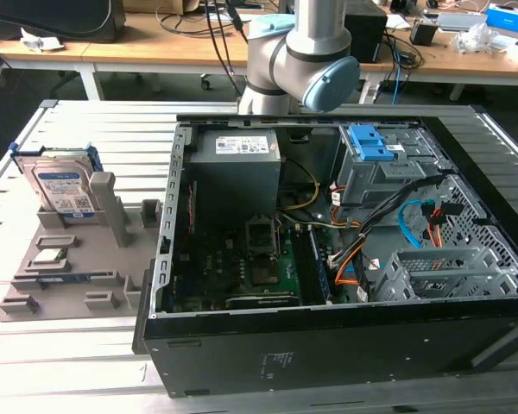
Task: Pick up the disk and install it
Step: 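Reach for the disk, then pick up the disk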
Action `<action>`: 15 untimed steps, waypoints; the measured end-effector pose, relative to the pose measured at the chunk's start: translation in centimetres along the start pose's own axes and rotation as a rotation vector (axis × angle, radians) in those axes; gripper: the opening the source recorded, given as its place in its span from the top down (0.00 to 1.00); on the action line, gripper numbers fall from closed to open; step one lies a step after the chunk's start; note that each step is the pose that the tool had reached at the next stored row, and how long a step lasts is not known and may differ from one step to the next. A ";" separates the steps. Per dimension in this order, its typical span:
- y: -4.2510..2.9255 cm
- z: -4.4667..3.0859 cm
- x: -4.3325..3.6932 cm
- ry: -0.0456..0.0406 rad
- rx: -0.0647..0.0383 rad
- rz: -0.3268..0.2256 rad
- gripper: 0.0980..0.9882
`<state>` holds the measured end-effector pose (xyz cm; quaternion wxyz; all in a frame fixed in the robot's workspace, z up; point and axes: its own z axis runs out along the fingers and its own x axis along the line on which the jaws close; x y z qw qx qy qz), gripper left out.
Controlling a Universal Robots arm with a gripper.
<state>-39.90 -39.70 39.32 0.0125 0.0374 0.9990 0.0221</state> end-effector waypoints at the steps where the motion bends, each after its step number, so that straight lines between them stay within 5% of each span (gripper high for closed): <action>1: 0.00 0.00 0.01 0.0000 0.000 0.000 0.99; 9: 0.00 0.00 0.08 0.0004 0.000 -0.008 0.99; 15: 0.00 0.00 0.08 0.0061 -0.003 -0.134 0.99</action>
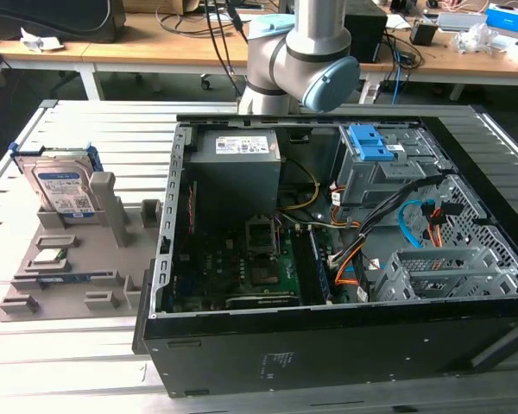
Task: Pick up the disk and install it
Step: 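Pick up the disk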
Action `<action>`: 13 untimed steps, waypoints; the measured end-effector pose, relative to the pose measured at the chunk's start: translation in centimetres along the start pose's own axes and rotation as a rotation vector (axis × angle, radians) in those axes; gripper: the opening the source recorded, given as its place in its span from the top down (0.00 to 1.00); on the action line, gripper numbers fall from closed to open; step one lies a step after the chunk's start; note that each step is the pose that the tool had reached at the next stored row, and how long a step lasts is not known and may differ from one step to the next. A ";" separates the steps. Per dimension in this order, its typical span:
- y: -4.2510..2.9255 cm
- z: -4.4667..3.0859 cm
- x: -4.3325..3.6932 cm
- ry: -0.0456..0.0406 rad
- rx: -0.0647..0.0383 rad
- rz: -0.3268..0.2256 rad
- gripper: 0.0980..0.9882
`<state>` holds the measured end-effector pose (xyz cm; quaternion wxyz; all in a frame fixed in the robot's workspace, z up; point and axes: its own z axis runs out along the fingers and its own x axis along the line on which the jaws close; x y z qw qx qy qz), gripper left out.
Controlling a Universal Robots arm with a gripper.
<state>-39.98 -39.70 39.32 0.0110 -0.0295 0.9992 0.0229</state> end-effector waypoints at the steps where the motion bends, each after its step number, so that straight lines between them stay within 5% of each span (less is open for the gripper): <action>1: 0.00 0.00 0.00 0.0010 0.000 -0.022 0.99; 13: 0.00 0.00 0.00 0.0083 -0.004 -0.186 0.99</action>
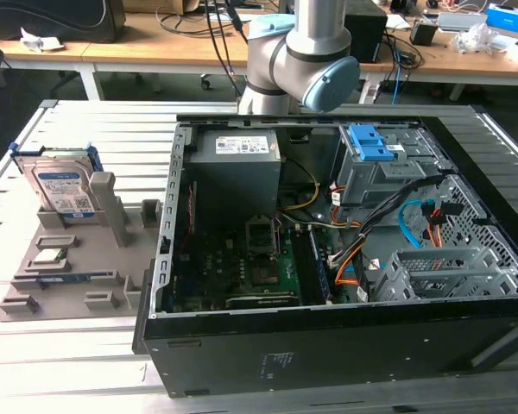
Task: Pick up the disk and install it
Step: 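Pick up the disk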
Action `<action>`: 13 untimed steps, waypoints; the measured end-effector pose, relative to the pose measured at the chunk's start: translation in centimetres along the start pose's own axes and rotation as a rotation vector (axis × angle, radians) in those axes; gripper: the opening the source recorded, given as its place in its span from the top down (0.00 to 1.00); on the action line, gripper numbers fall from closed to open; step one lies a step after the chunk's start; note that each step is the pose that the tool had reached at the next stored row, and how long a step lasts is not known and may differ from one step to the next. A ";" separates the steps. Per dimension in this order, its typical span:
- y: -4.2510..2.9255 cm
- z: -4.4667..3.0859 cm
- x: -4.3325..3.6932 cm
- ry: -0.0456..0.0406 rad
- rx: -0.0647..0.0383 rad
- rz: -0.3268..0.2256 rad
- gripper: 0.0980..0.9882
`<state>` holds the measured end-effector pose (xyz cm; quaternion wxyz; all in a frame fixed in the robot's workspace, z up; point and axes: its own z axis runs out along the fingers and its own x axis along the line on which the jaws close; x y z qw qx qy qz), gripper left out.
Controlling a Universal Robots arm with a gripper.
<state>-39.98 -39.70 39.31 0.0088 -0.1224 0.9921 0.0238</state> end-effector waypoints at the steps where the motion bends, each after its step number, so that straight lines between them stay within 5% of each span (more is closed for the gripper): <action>1: 0.00 0.00 0.00 0.0004 0.000 -0.009 0.99; 13: 0.01 0.00 0.00 0.0052 -0.003 -0.114 0.99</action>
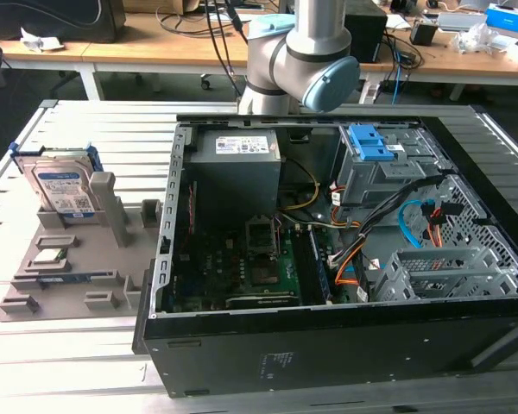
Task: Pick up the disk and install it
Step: 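Pick up the disk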
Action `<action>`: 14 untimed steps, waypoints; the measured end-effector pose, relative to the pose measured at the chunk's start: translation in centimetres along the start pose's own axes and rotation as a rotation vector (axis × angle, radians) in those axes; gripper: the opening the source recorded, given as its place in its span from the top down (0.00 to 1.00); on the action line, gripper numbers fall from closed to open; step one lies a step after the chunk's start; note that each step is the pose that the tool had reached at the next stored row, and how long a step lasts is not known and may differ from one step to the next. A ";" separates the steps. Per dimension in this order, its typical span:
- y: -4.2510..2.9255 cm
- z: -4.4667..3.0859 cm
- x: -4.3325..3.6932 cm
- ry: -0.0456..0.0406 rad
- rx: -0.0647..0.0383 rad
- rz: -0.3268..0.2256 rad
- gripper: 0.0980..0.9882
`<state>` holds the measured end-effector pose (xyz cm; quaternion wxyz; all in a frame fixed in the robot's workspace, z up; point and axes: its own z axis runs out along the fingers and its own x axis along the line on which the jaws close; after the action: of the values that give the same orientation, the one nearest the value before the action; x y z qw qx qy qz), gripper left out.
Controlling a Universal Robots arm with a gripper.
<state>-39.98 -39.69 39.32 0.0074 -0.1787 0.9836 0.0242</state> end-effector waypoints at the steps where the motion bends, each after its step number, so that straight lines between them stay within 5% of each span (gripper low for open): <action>1: 0.00 0.00 0.00 0.0003 0.000 -0.008 0.99; 14: 0.00 0.00 0.00 0.0056 -0.003 -0.125 0.99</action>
<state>-39.98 -39.69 39.32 0.0059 -0.2400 0.9704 0.0247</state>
